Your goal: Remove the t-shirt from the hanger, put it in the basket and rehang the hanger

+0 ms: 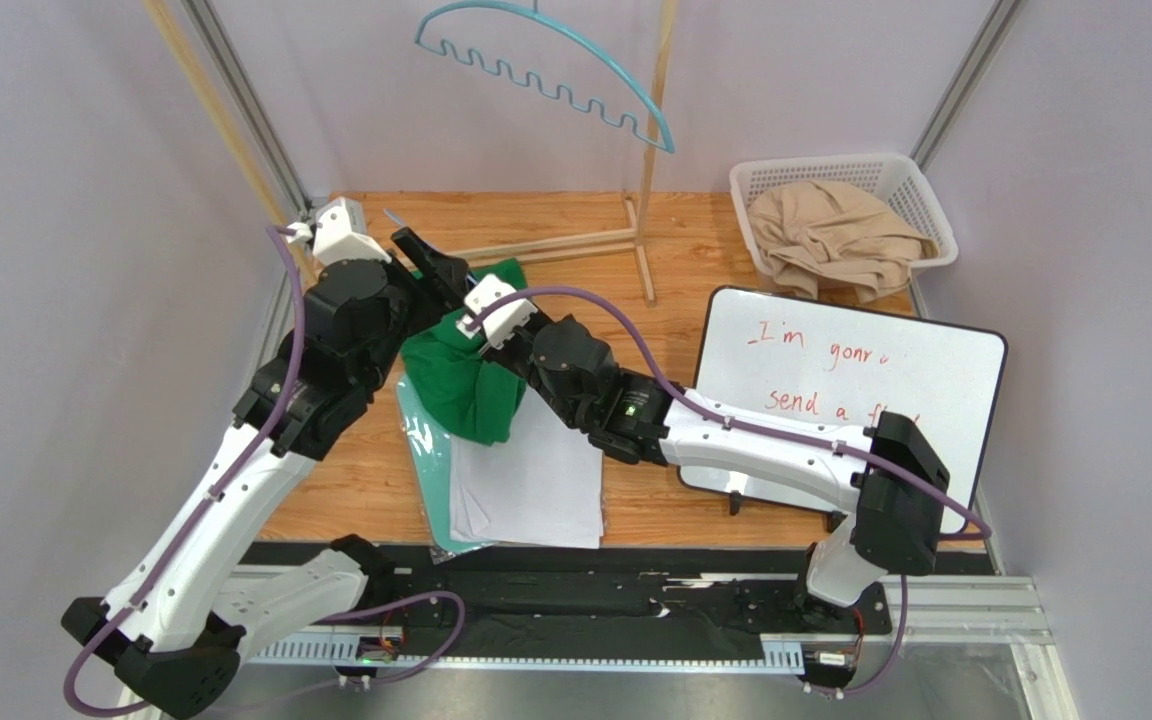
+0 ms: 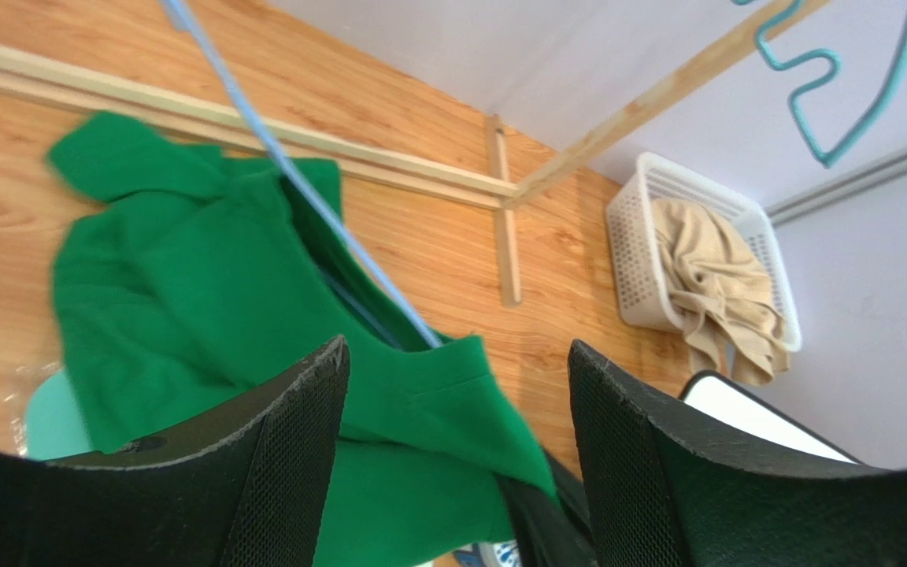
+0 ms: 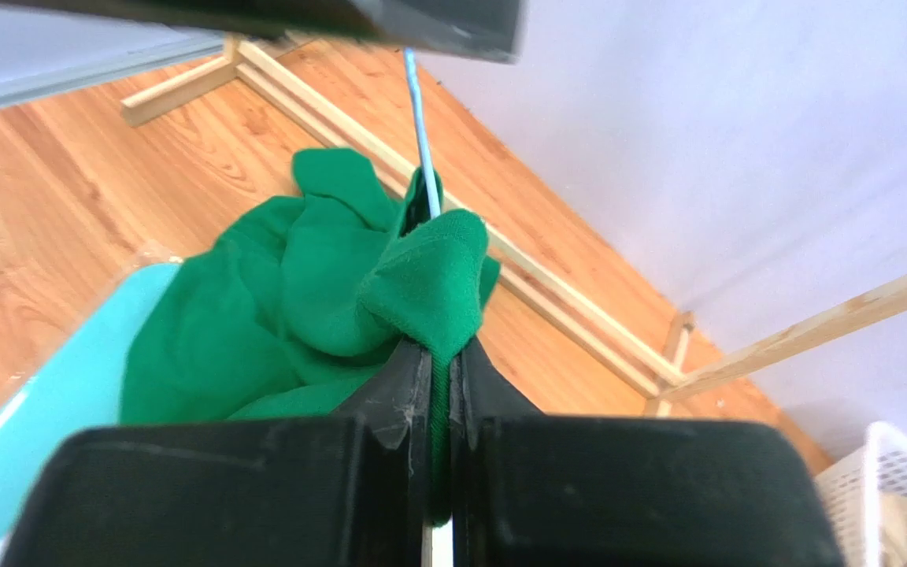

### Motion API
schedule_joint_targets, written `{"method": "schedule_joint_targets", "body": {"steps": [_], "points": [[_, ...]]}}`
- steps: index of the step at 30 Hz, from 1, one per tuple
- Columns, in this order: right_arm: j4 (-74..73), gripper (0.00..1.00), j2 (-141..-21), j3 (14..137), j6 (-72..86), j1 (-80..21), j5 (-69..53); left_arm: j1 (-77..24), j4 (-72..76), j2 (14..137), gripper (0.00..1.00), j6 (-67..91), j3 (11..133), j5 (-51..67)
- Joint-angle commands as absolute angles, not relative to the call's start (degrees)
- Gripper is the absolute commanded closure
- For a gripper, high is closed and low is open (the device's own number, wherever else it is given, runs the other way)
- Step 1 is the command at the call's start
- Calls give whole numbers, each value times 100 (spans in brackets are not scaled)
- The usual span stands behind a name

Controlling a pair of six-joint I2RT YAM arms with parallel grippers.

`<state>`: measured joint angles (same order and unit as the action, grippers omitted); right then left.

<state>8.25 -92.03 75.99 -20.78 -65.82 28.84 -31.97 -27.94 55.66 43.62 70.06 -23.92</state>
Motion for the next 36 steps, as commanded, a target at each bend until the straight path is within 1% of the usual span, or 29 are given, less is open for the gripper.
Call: {"method": "schedule_joint_targets", "body": {"steps": [1,4,5,7,8,9,11,14,15,16,18,24,25,28,30,33,34,35,36], "points": [[2135,100,-8798,7401,-3048,-6557,3146,-3208,-3549,5265,27,4543,7365,-3032],[2329,100,-8571,7050,-3373,-6565,2858,-3112,-4156,5186,26,4746,7496,-3112],[2407,100,-8526,6953,-3401,-6557,2796,-2911,-4340,5264,27,4868,7558,-3024],[2487,100,-8456,6820,-3358,-6513,2751,-2621,-4754,5413,27,5009,7681,-2551],[2479,100,-8403,6794,-3253,-6495,2699,-2280,-4798,5571,27,5053,7690,-2331],[2522,100,-8359,6698,-3208,-6478,2594,-2102,-4703,5642,28,5080,7638,-1816],[2523,100,-8323,6662,-3094,-6486,2479,-1777,-4466,5843,30,5097,7550,-1417],[2435,100,-8314,6662,-3032,-6486,2356,-1556,-4018,6142,30,5326,7489,-828],[2417,100,-8297,6662,-3015,-6486,2312,-1538,-3608,6204,32,5370,7410,-417],[2408,100,-8271,6645,-3006,-6486,2294,-1521,-3447,6301,33,5492,7409,-274],[2356,100,-8244,6627,-2997,-6486,2250,-1521,-3183,6617,34,5572,7540,-45],[2224,100,-8060,6557,-2900,-6486,2101,-1512,-2927,7259,37,5844,7822,-44],[2198,100,-8025,6548,-2892,-6486,2074,-1512,-2883,7312,41,5888,7822,-35],[2136,100,-8016,6530,-2918,-6486,2004,-1521,-2778,7470,46,6073,7840,-44],[2145,100,-7998,6504,-2909,-6486,1995,-1521,-2742,7558,48,6187,7840,62],[2127,100,-7981,6469,-2909,-6486,1934,-1521,-2602,7602,55,6258,7787,62],[2118,100,-7972,6451,-2909,-6486,1907,-1512,-2567,7629,61,6267,7778,62],[2109,100,-7946,6434,-2892,-6478,1872,-1503,-2514,7638,70,6258,7813,53],[2092,100,-7928,6381,-2874,-6486,1863,-1503,-2531,7638,82,6162,7874,18]]}}
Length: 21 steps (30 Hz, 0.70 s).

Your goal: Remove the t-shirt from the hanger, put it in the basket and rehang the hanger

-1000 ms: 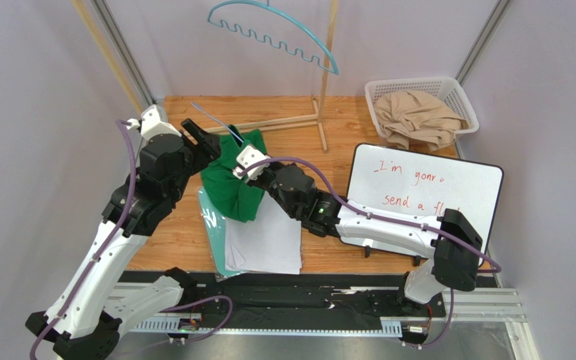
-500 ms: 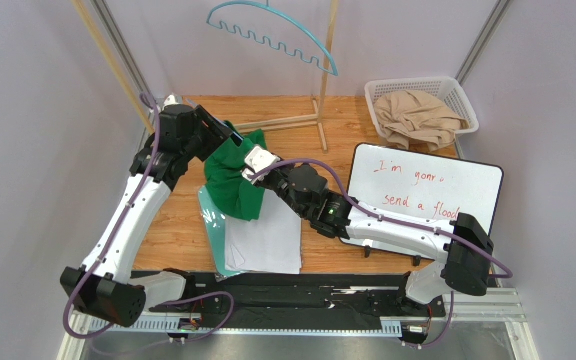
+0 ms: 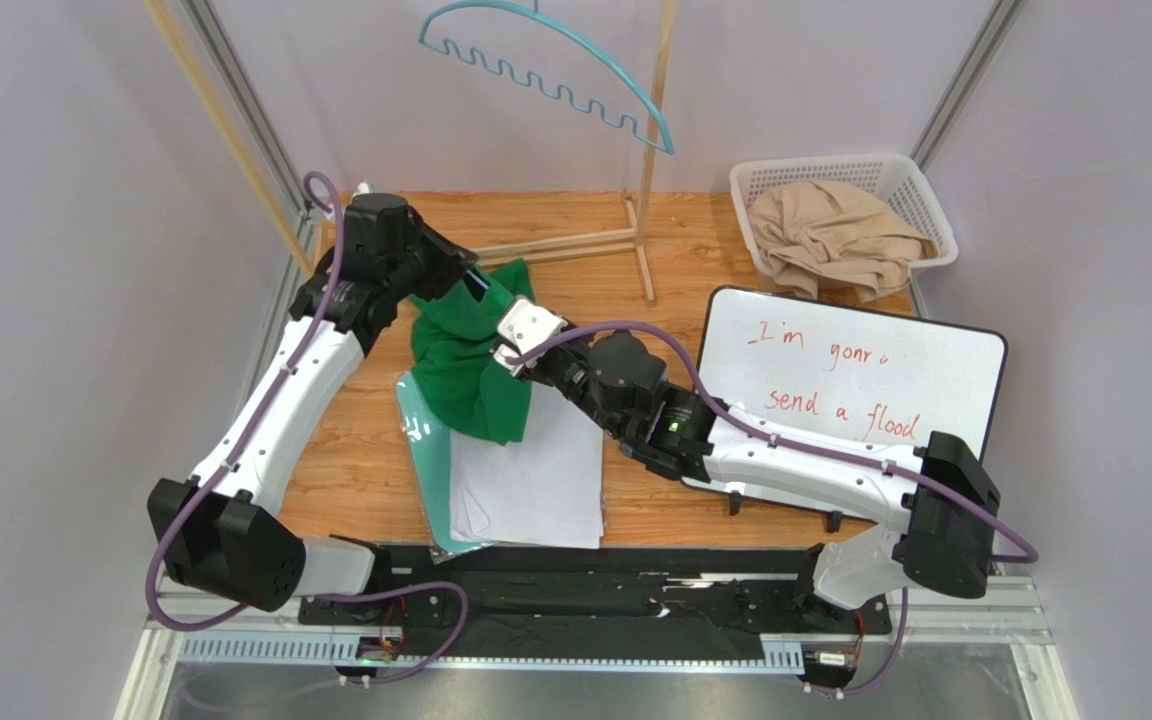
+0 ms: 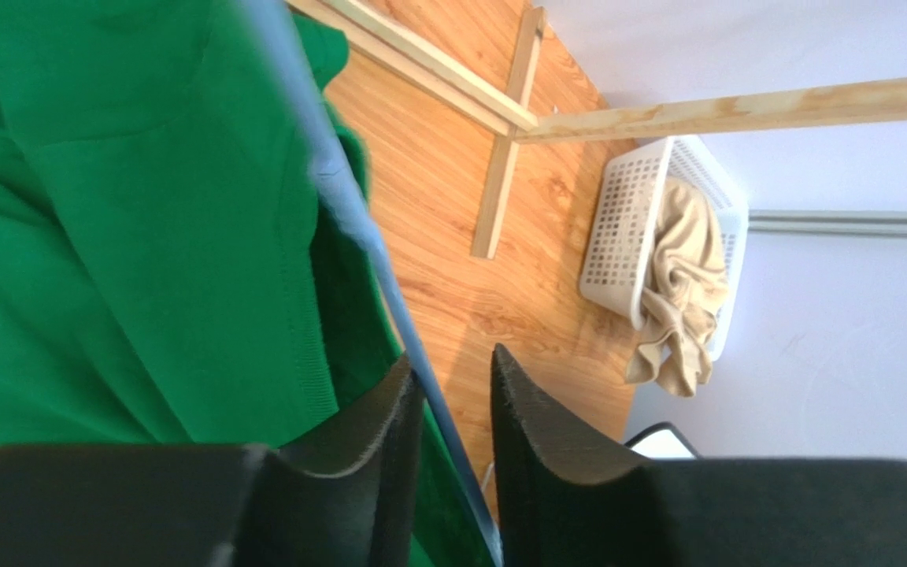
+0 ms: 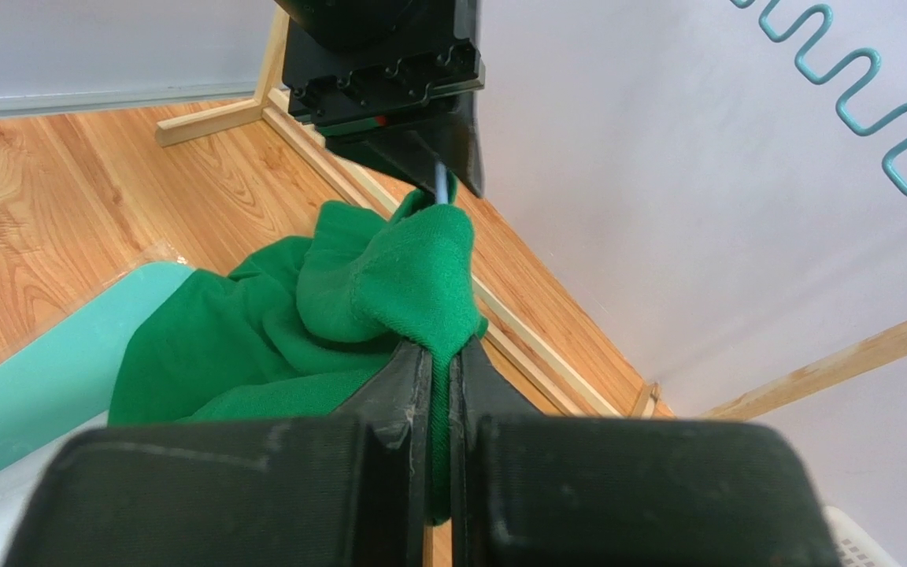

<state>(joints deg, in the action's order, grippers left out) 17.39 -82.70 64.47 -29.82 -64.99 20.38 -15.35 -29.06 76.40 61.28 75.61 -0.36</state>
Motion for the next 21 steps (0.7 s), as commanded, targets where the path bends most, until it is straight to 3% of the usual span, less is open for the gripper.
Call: {"method": "schedule_joint_targets", "body": {"steps": [1,5,6,7,8,10,11,14,21], "points": [[2057,100,-7893,6355,-2857,-6495,1855,-1503,-2557,7629,100,6074,7936,18],[1480,99,-7875,6485,-2602,-6478,2074,-1503,-2576,7427,100,5749,8199,-447],[1285,93,-7919,6565,-2358,-6495,2126,-1503,-2549,7375,100,5661,8244,-500],[1153,85,-7936,6705,-2138,-6486,2231,-1503,-2540,7278,100,5547,8288,-562],[934,62,-7971,6784,-1970,-6469,2398,-1512,-2523,7243,100,5485,8401,-676],[503,47,-8120,7099,-1434,-6442,2391,-1503,-2575,7120,100,5449,8516,-799],[196,33,-8165,7180,-1311,-6434,2373,-1512,-2636,7084,100,5449,8621,-896],[-287,16,-8367,7408,-924,-6434,2294,-1512,-2759,6944,100,5484,8762,-1054],[-413,12,-8429,7331,-308,-6407,1618,-1512,-2830,6574,100,5660,8736,-1309]]}}
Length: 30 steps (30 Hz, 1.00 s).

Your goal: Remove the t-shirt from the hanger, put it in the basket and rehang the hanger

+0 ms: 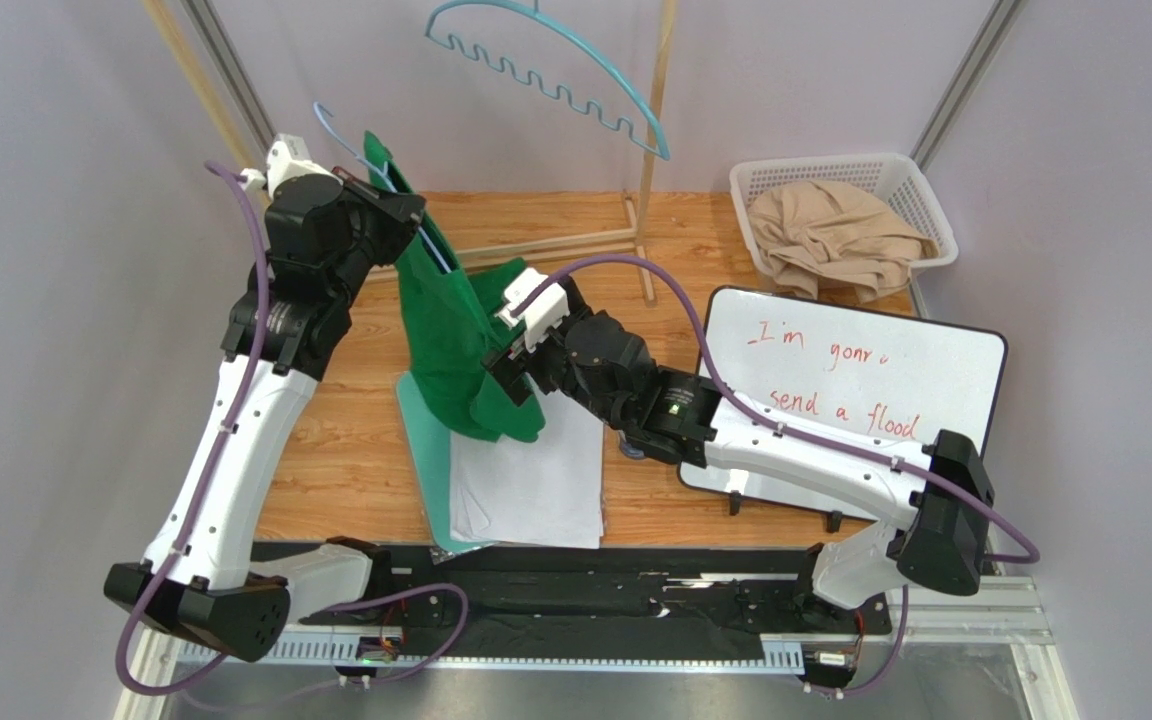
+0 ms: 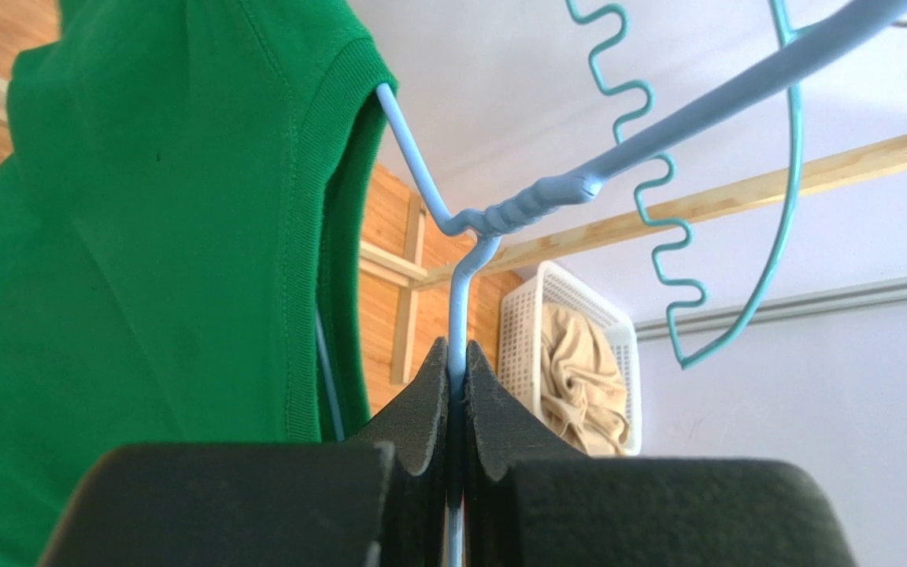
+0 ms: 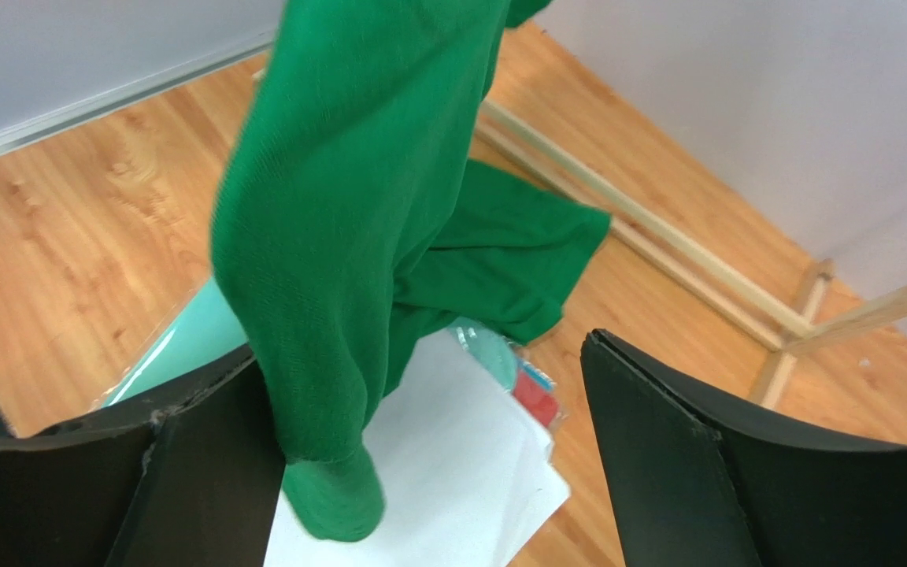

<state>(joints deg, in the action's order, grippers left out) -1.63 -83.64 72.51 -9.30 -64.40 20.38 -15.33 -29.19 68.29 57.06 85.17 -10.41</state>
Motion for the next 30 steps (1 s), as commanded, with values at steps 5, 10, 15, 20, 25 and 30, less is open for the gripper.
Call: {"method": "schedule_joint_targets", "body": {"steps": [5,10,15,20,25,30], "points": [[-299,27,-8368,7199,-36,-6407,1187,-1512,-2865,6399,100,5634,8824,-1502],[-132,58,-8341,7093,167,-6407,932,-1512,-2918,6346,100,5651,8912,-1529],[-246,100,-8210,7040,395,-6407,1010,-1512,-2831,6372,100,5617,8965,-1775],[-124,100,-7446,6375,483,-6433,1107,-1512,-2479,6565,100,5432,9105,-2126],[447,100,-6303,5319,615,-6434,1545,-1512,-2241,6785,100,5423,9175,-2548],[483,100,-5757,4712,562,-6416,2065,-1503,-2224,6864,100,5948,9307,-2417]]}}
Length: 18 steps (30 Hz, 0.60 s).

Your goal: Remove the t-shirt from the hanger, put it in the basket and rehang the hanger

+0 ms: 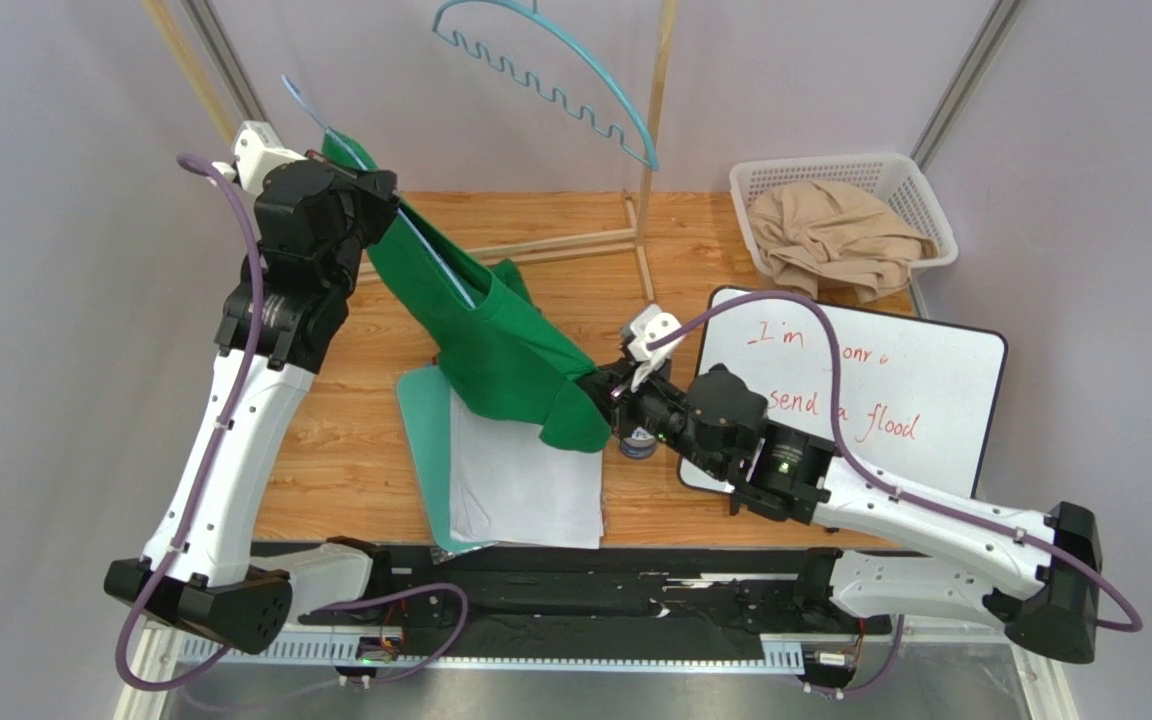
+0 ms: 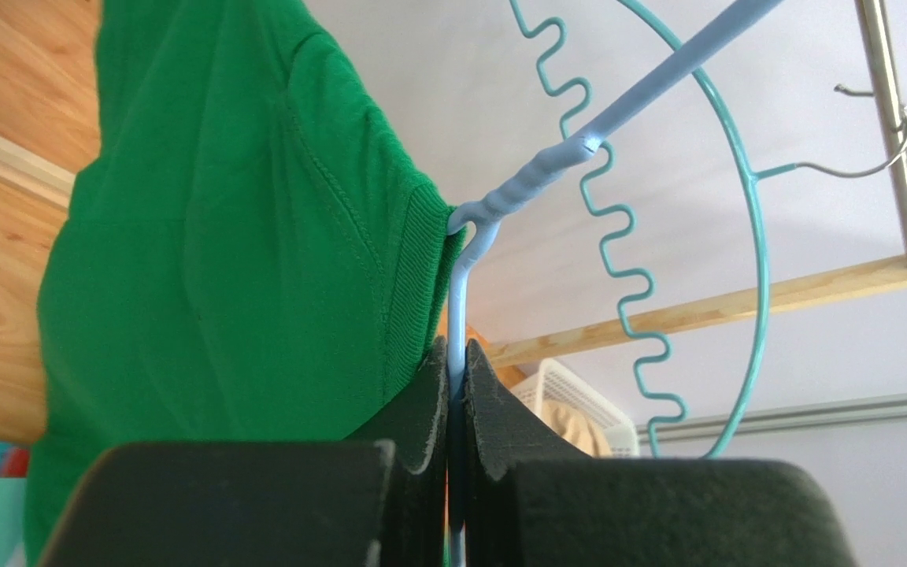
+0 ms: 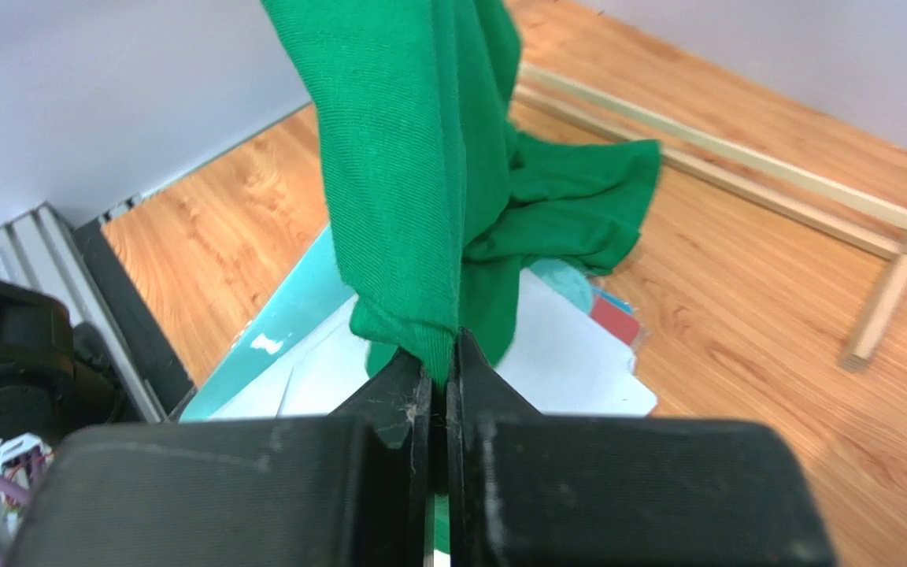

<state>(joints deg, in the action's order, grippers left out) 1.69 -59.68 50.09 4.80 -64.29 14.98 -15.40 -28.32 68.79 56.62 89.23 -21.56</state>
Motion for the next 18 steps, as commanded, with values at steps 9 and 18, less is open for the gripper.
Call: {"method": "schedule_joint_targets", "body": {"steps": [9,18], "points": [[414,100,-6406,5228,906,-5924,1635,-1503,-2469,6794,100,6977,9404,-661],[194,100,-7496,7036,694,-5187,1170,-1345,-1794,6688,100,8040,9035,1395]]}}
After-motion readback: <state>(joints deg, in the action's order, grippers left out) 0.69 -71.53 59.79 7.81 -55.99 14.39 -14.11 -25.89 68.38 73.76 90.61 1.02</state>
